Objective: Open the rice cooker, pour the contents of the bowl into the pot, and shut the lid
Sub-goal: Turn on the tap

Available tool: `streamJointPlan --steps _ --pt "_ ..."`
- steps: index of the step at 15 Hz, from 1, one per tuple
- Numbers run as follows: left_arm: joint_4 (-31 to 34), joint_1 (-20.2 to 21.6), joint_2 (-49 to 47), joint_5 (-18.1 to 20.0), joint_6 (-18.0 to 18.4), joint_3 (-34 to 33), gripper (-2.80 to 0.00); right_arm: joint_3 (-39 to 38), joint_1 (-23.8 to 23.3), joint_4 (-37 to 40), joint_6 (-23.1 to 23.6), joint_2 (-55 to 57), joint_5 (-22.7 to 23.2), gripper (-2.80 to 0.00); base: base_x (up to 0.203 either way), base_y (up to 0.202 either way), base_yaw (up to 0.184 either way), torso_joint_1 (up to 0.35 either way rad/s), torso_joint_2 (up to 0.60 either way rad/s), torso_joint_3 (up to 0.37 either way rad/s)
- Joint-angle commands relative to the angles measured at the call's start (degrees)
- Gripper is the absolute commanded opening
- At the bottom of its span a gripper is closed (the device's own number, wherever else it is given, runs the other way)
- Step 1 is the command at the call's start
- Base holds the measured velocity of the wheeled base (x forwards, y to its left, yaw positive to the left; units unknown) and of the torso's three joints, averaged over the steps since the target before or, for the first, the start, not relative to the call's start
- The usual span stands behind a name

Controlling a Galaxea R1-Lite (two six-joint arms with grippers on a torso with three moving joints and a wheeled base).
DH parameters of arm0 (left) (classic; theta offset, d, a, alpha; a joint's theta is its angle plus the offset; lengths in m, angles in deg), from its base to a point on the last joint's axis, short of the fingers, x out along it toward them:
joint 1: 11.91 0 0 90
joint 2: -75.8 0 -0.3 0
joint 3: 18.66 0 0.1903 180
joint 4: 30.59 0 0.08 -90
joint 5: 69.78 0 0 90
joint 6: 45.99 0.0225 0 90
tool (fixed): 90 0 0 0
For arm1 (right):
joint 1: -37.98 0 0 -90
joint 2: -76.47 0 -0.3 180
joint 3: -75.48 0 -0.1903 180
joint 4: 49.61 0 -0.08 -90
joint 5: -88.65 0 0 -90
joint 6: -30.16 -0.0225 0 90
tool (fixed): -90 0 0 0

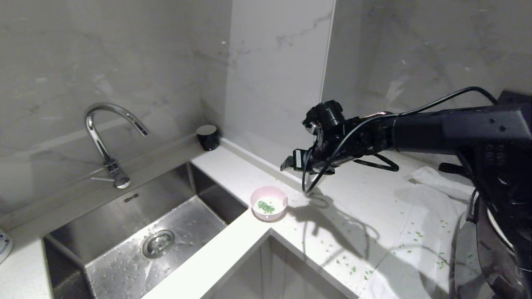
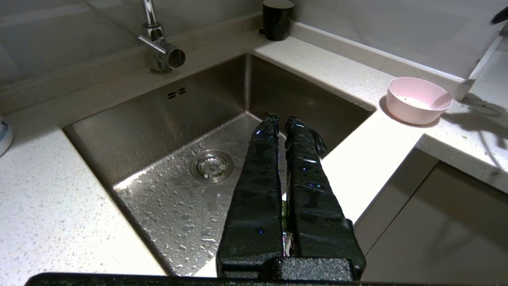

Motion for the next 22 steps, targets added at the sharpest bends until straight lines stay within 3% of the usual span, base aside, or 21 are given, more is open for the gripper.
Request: streamJointPlan --steps 1,12,16,17,22 --pt "-0.06 0.01 0.01 -0.02 -0.02 -0.79 -2.8 -6.71 0.11 0.11 -0.24 -9.91 0.07 0.0 0.0 0.0 0.0 0.0 0.0 0.0" --pt "-0.06 0.01 0.01 -0.02 -0.05 -0.79 -2.8 -38.41 0.05 -4.45 -1.48 -42.89 -0.39 0.0 0.0 0.0 0.0 0.0 0.0 0.0" --pt "-0.06 0.01 0.01 -0.02 -0.11 -0.79 -2.8 -48.55 -1.99 -5.01 -2.52 -55.01 -3.26 0.0 0.0 0.0 0.0 0.0 0.0 0.0" --pt "-0.06 0.01 0.01 -0.02 -0.11 -0.79 -2.8 -50.08 -2.51 -4.79 -2.57 -56.87 -3.78 -2.8 0.0 0.0 0.0 0.0 0.0 0.0" --pt "-0.15 0.01 0.01 -0.02 -0.2 -0.79 -2.8 -52.49 -2.77 -2.99 -2.57 -67.87 -4.26 -2.8 0.0 0.0 0.0 0.0 0.0 0.0"
